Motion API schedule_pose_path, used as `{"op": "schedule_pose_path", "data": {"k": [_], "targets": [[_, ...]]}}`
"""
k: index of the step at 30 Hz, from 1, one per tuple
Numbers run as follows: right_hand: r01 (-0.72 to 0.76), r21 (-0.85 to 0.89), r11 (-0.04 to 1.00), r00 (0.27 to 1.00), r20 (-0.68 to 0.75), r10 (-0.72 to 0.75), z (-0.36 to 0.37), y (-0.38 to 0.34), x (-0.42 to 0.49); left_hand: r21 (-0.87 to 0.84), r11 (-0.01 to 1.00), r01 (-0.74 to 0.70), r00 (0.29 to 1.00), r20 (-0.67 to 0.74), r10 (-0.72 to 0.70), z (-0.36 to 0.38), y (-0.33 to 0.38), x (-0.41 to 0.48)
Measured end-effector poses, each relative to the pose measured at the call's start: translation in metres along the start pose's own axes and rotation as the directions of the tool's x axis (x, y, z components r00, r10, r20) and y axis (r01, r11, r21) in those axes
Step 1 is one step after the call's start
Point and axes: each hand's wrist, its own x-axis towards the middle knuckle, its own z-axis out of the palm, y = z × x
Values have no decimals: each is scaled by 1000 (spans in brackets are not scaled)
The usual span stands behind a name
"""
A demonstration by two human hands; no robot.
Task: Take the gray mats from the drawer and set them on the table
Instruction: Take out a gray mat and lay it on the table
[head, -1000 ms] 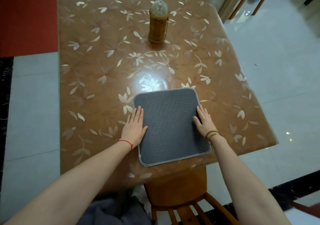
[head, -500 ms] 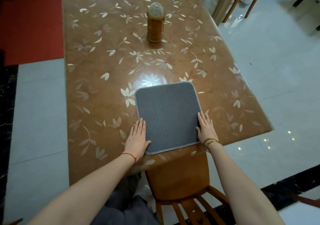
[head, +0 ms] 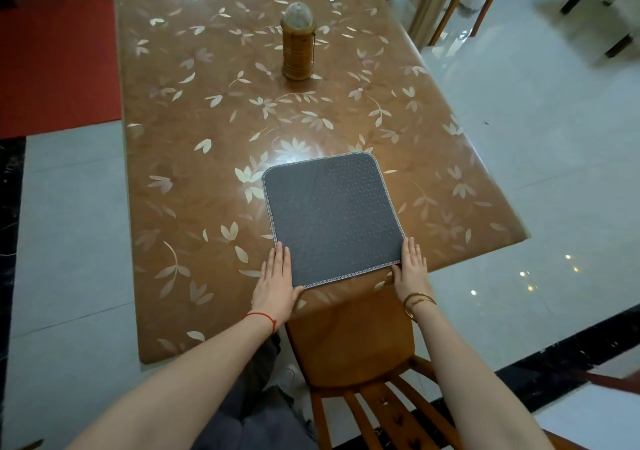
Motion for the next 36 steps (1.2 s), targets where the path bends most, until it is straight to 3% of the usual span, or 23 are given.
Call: {"op": "schedule_pose_path", "data": {"k": [7, 11, 13, 17, 23, 36], "targets": [[-26, 28, 999, 1000, 2, 26, -3, 3, 1, -32, 999, -17, 999, -32, 16, 2, -2, 0], [-39, 174, 984, 985, -160, 68, -2, -10, 1, -184, 983, 20, 985, -165, -52, -3, -3, -5], [-89, 246, 965, 955, -253, 153, -7, -19, 7, -360, 928, 95, 947, -253, -196, -8, 1, -4], [-207, 326, 922, 923, -246, 295, -18, -29, 28, -660, 718, 219, 917, -111, -382, -15, 4, 8], [-332, 444, 832, 879, -176, 444, -26, -23, 40, -629, 753, 192, 944, -92, -318, -8, -3, 12], [-363, 523, 771, 842, -171, 512, -18, -23, 36, -634, 762, 131, 958, -118, -263, -2, -7, 4]]}}
